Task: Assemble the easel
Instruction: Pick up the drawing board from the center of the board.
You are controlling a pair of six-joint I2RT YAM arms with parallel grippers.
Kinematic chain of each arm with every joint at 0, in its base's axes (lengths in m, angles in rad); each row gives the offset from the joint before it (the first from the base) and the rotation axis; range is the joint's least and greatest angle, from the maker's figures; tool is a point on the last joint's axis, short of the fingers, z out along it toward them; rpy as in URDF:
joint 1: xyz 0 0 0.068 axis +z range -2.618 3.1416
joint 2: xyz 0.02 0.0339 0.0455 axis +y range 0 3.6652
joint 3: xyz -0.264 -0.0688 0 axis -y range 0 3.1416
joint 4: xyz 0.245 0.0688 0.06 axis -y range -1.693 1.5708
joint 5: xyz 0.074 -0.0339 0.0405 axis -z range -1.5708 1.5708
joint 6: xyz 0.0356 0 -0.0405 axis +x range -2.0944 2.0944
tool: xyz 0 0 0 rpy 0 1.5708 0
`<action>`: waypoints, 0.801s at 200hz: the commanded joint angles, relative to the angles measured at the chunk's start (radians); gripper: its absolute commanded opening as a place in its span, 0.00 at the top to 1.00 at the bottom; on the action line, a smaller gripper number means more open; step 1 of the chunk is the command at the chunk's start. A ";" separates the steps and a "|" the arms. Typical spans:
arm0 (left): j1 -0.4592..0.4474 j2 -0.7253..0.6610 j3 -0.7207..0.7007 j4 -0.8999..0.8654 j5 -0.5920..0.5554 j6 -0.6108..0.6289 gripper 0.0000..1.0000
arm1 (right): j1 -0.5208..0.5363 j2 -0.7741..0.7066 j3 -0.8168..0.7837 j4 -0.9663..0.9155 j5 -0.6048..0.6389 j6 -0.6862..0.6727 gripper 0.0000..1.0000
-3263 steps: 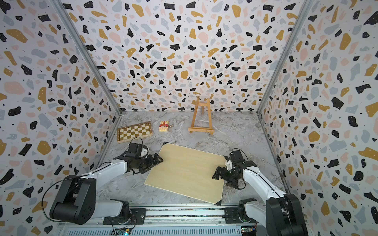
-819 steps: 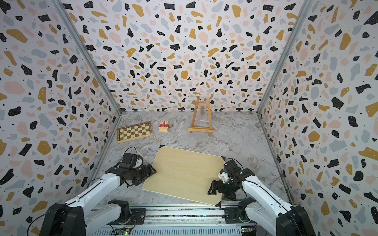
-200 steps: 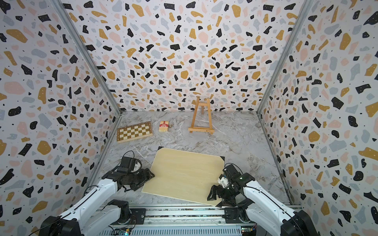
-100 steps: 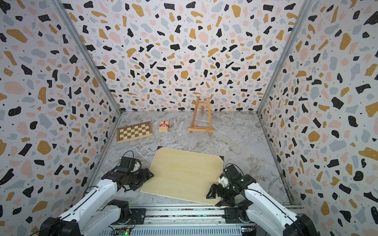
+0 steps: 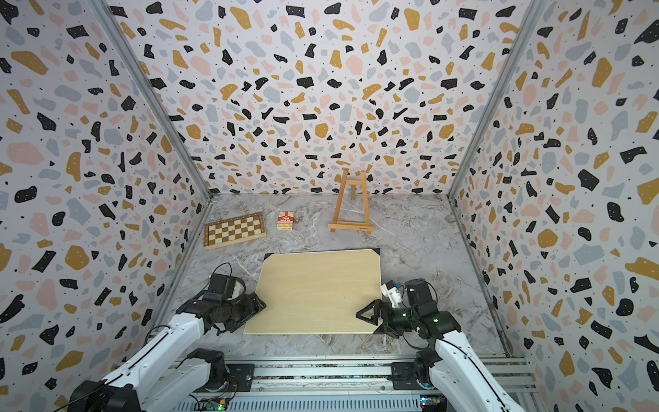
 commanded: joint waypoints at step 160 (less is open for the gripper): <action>-0.012 -0.025 -0.008 -0.028 0.112 -0.015 0.20 | 0.002 -0.056 0.038 0.241 0.044 -0.064 0.86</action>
